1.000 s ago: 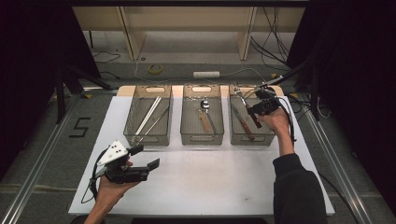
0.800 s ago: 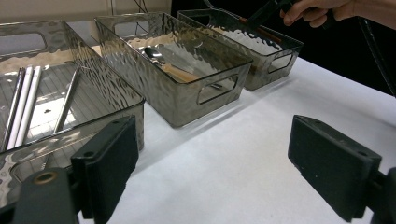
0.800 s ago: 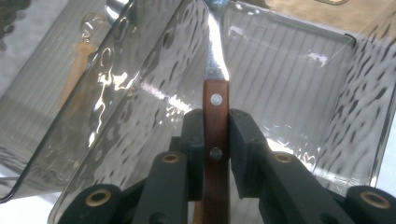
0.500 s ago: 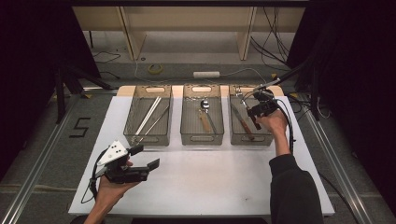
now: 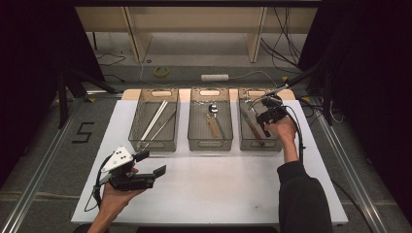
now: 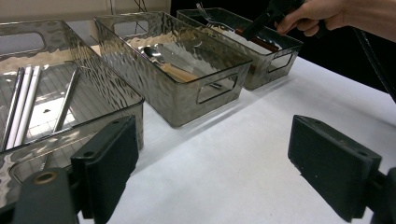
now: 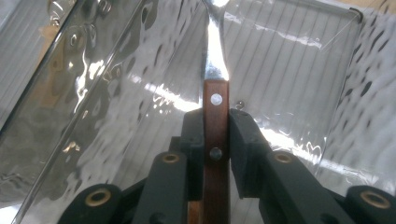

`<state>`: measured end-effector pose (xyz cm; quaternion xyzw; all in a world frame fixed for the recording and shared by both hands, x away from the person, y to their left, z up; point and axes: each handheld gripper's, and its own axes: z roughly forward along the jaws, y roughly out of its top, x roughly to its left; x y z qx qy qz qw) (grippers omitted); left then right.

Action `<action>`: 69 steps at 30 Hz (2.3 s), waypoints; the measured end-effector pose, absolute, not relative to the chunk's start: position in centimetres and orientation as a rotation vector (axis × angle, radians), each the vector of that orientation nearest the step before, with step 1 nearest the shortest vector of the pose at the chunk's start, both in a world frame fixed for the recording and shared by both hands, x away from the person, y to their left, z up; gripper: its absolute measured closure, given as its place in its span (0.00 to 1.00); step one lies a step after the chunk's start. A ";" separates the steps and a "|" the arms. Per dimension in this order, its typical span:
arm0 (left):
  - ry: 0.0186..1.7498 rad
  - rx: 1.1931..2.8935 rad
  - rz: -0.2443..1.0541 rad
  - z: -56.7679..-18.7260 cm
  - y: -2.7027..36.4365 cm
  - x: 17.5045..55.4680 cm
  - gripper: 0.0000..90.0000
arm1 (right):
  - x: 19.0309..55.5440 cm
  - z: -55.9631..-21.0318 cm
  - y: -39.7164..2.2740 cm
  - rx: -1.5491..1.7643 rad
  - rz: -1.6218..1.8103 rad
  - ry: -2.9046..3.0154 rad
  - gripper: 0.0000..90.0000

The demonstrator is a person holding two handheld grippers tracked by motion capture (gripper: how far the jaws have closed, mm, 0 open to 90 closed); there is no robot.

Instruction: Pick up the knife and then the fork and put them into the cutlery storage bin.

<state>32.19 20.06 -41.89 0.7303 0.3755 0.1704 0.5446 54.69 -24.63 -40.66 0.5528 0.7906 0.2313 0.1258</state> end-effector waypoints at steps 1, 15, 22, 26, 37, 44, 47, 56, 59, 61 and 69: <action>0.892 1.732 0.404 -41.9 20.1 32.2 0.17 | 54.7 -40.7 -24.6 1.613 0.672 2.303 0.86; 0.892 1.732 0.404 -41.9 20.1 32.2 0.17 | 54.6 -40.3 -24.9 1.624 0.762 2.297 0.70; 0.891 1.732 0.404 -41.9 20.1 32.2 0.17 | 54.3 -39.9 -25.1 1.607 0.810 2.296 0.69; 0.891 1.733 0.404 -41.9 20.1 32.2 0.17 | 54.0 -39.8 -25.0 1.603 0.834 2.300 0.62; 0.891 1.733 0.403 -41.9 20.1 32.2 0.17 | 52.4 -38.7 -24.5 1.523 0.950 2.288 0.40; 0.894 1.730 0.403 -41.9 20.0 32.2 0.17 | 50.5 -38.0 -23.7 1.456 1.043 2.274 0.31; 0.894 1.732 0.403 -41.9 20.0 32.2 0.17 | 49.5 -37.7 -23.4 1.421 1.085 2.272 0.30; 0.893 1.734 0.404 -41.9 20.1 32.1 0.17 | 46.6 -37.8 -22.7 1.347 1.173 2.260 0.27; 0.894 1.734 0.404 -41.9 20.1 32.1 0.17 | 45.6 -38.0 -22.6 1.317 1.201 2.253 0.27; 0.894 1.734 0.404 -41.9 20.1 32.1 0.17 | 44.9 -38.2 -22.5 1.301 1.220 2.250 0.27; 0.902 1.732 0.403 -41.9 20.1 32.1 0.17 | 42.5 -38.9 -22.7 1.234 1.310 2.243 0.27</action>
